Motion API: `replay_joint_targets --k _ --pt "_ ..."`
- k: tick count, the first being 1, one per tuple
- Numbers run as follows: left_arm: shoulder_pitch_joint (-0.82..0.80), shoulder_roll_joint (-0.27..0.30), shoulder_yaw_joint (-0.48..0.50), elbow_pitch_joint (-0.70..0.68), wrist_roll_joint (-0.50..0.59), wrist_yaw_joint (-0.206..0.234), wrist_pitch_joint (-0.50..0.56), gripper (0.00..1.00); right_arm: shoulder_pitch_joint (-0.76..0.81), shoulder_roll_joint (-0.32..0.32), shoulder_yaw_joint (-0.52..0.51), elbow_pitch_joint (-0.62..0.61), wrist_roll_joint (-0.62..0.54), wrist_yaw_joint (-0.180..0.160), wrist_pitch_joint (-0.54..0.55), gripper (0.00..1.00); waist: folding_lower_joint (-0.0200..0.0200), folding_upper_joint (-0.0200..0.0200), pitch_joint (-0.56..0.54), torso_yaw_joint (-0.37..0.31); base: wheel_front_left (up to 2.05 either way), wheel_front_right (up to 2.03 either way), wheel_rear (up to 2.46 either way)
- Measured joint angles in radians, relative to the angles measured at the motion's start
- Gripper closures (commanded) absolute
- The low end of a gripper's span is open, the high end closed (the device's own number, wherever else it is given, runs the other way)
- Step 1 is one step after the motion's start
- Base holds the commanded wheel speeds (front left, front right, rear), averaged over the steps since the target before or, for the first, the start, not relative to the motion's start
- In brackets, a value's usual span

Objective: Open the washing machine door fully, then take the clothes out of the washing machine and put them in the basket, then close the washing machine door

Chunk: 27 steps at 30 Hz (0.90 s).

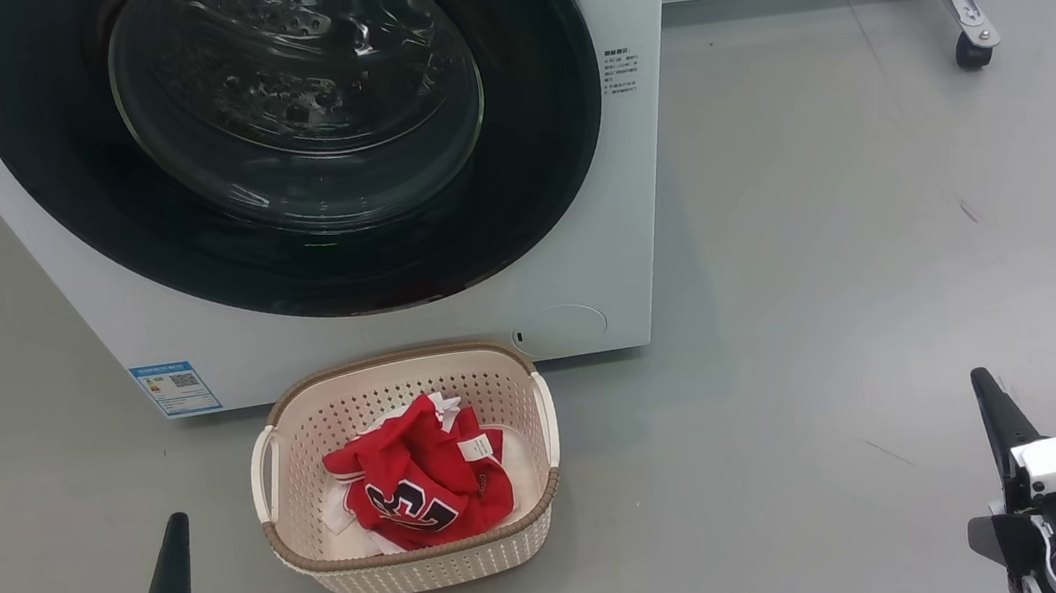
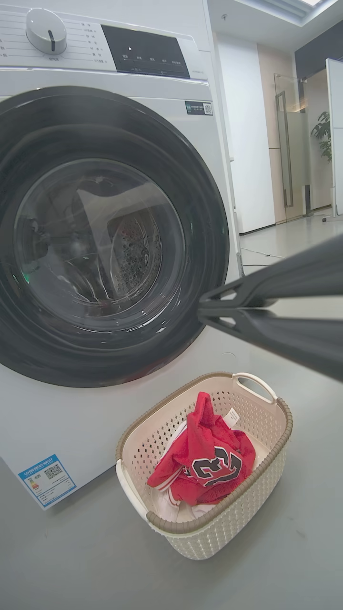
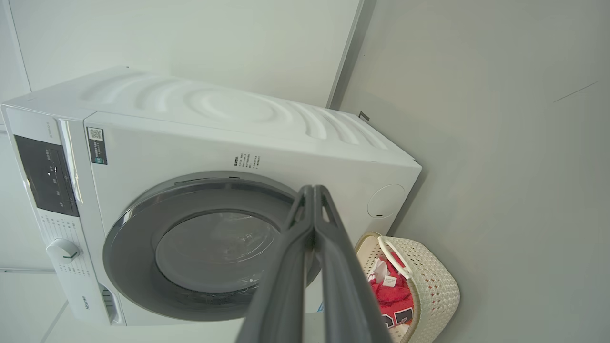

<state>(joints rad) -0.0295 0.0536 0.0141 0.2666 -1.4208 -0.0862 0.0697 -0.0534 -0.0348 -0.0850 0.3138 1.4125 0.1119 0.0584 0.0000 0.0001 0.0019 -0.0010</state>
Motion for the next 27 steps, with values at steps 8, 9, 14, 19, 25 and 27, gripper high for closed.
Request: replay_joint_targets --k 8,9,14,19,25,27 --pt "-0.015 -0.005 0.028 0.007 -0.099 -0.017 0.019 1.0 -0.001 0.0 -0.027 -0.016 0.096 0.001 0.028 1.0 0.0 0.0 0.0 0.001 0.0 0.0 0.0" --pt "-0.016 -0.006 0.032 0.008 -0.113 -0.02 0.019 1.0 -0.001 0.0 -0.03 -0.017 0.11 0.001 0.032 1.0 0.0 0.0 0.0 0.001 0.0 0.0 0.0" --pt "-0.025 -0.007 0.051 0.011 -0.175 -0.034 0.03 1.0 -0.003 0.0 -0.046 -0.026 0.173 0.007 0.048 1.0 0.0 0.0 0.001 0.001 0.0 0.0 0.0" --pt "-0.028 -0.009 0.054 0.012 -0.184 -0.034 0.03 1.0 -0.007 0.0 -0.051 -0.028 0.188 0.01 0.052 1.0 0.0 0.0 0.001 0.001 0.0 0.0 0.0" --pt "-0.028 -0.009 0.054 0.012 -0.184 -0.034 0.031 1.0 -0.007 0.0 -0.051 -0.028 0.188 0.01 0.052 1.0 0.0 0.0 0.001 0.001 0.0 0.0 0.0" --pt "-0.028 -0.009 0.054 0.012 -0.184 -0.034 0.031 1.0 -0.007 0.0 -0.051 -0.029 0.188 0.01 0.052 1.0 0.0 0.0 0.001 0.001 0.0 0.0 0.0"
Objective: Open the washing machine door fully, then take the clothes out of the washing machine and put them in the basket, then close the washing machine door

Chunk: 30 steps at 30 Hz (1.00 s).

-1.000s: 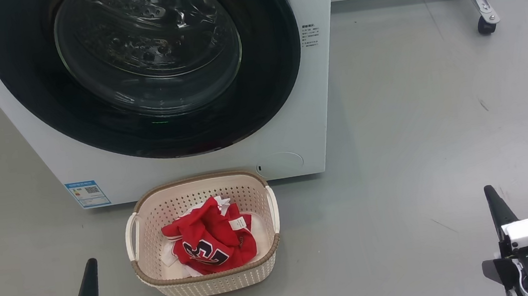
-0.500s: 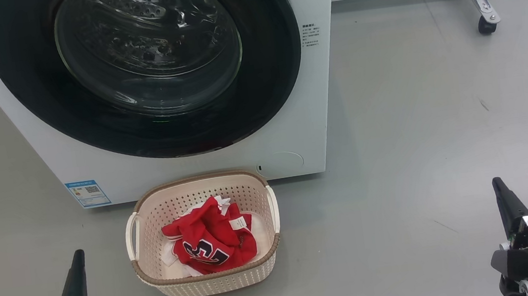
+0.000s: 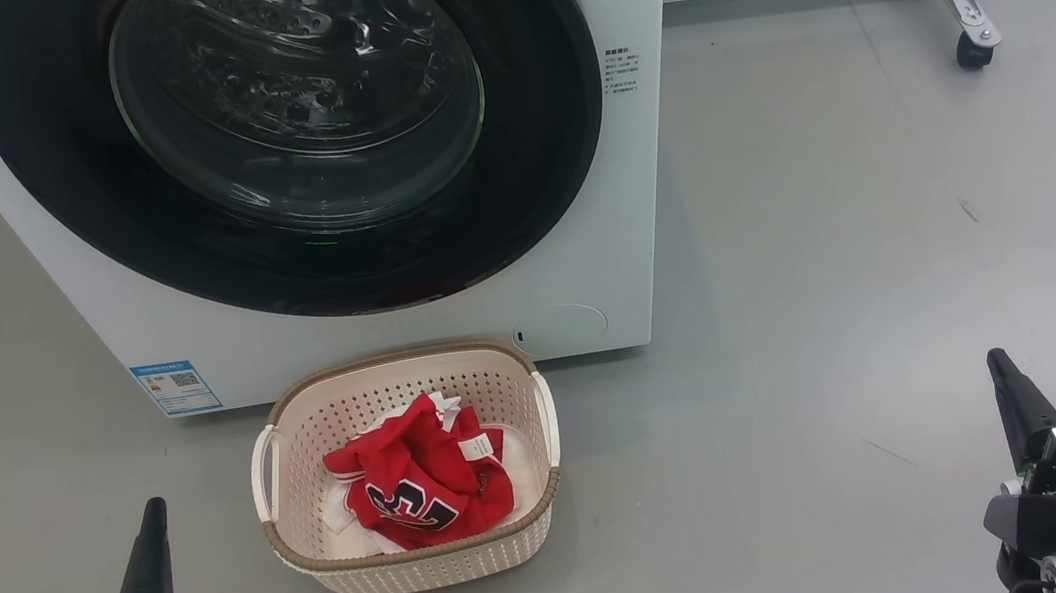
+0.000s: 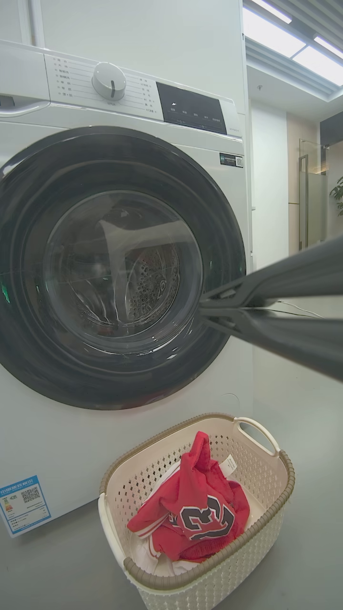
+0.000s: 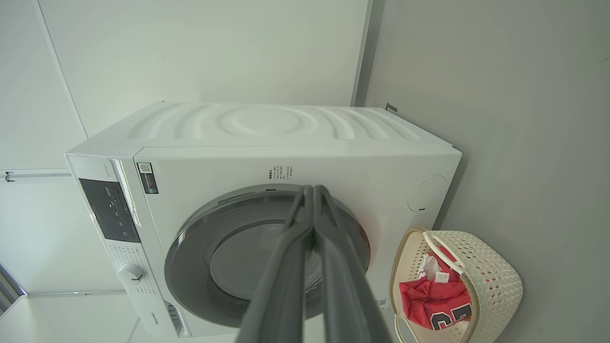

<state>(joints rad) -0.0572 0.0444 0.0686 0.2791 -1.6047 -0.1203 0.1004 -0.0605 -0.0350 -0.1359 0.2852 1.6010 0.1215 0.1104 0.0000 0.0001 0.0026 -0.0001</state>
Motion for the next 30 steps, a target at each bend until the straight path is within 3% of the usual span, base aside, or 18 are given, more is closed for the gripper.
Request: replay_joint_targets --k 30 --pt "0.0 -0.001 0.001 0.002 0.0 0.0 0.001 1.0 0.0 0.0 0.0 -0.002 0.0 0.0 0.0 1.0 0.0 0.0 0.0 0.0 0.0 0.0 0.0"
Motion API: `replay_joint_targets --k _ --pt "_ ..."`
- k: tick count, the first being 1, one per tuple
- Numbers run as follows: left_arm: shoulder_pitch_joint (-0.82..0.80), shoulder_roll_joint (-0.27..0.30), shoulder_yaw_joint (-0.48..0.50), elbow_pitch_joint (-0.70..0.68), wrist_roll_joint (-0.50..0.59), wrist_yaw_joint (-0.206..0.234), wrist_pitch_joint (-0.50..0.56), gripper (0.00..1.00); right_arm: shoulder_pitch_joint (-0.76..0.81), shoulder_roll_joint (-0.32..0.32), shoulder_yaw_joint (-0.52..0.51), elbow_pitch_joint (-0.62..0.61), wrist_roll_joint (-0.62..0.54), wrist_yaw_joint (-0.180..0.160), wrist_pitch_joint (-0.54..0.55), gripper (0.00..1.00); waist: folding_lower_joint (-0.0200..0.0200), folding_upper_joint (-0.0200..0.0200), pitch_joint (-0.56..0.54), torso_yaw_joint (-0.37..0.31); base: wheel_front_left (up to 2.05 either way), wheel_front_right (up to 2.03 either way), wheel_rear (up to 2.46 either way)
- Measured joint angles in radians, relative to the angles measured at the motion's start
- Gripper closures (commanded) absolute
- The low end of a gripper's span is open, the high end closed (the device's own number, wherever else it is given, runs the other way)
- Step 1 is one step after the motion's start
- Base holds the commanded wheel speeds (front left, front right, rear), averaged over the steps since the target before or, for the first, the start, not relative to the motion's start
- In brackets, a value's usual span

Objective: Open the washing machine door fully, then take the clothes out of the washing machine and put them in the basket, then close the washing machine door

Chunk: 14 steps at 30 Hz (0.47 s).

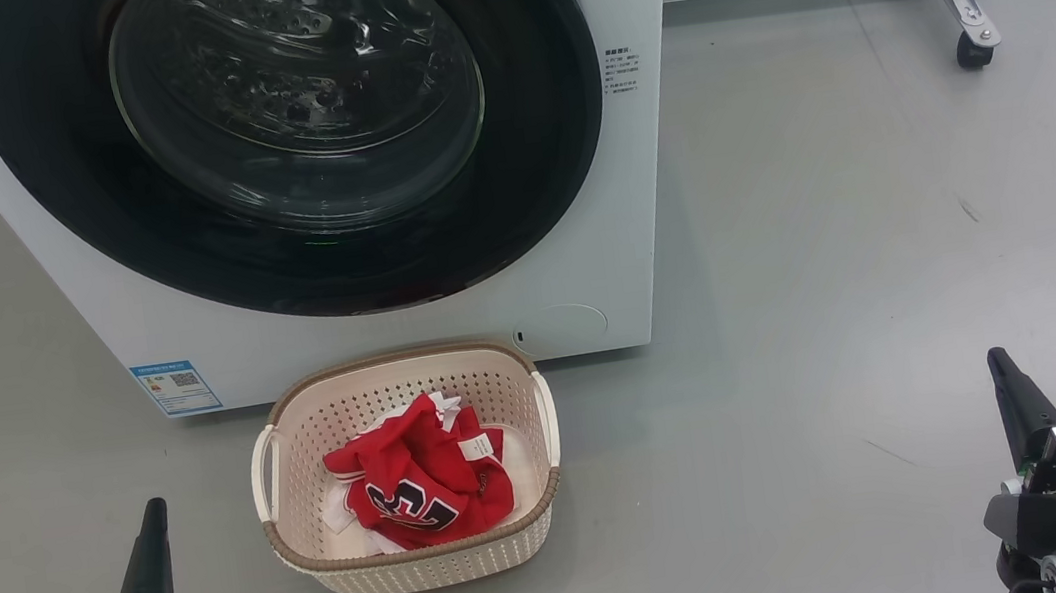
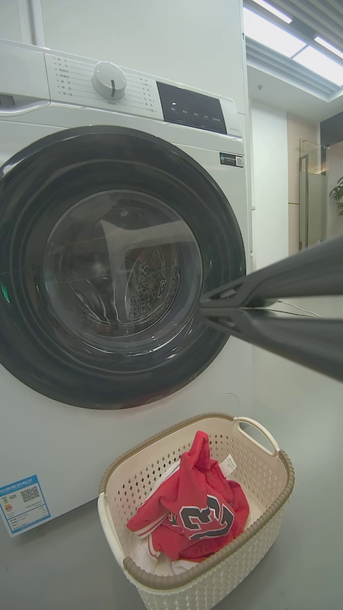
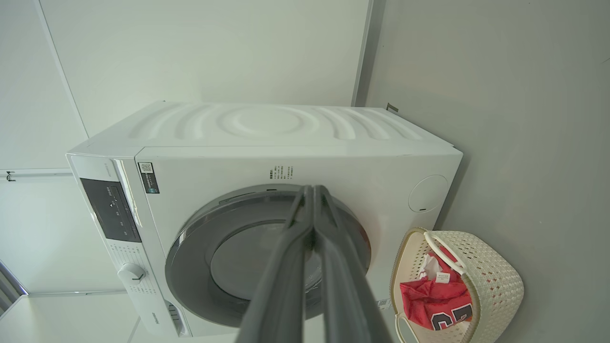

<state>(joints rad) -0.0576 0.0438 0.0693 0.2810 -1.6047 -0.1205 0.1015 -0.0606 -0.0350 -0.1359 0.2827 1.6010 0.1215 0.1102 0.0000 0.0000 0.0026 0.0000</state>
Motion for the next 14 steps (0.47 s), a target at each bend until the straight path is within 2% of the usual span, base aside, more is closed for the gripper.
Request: replay_joint_targets --k 14 --pt "0.0 0.0 0.0 0.0 0.0 0.0 0.0 1.0 0.0 0.0 0.0 -0.001 0.0 0.0 0.0 1.0 0.0 0.0 0.0 0.0 0.0 0.0 0.0"
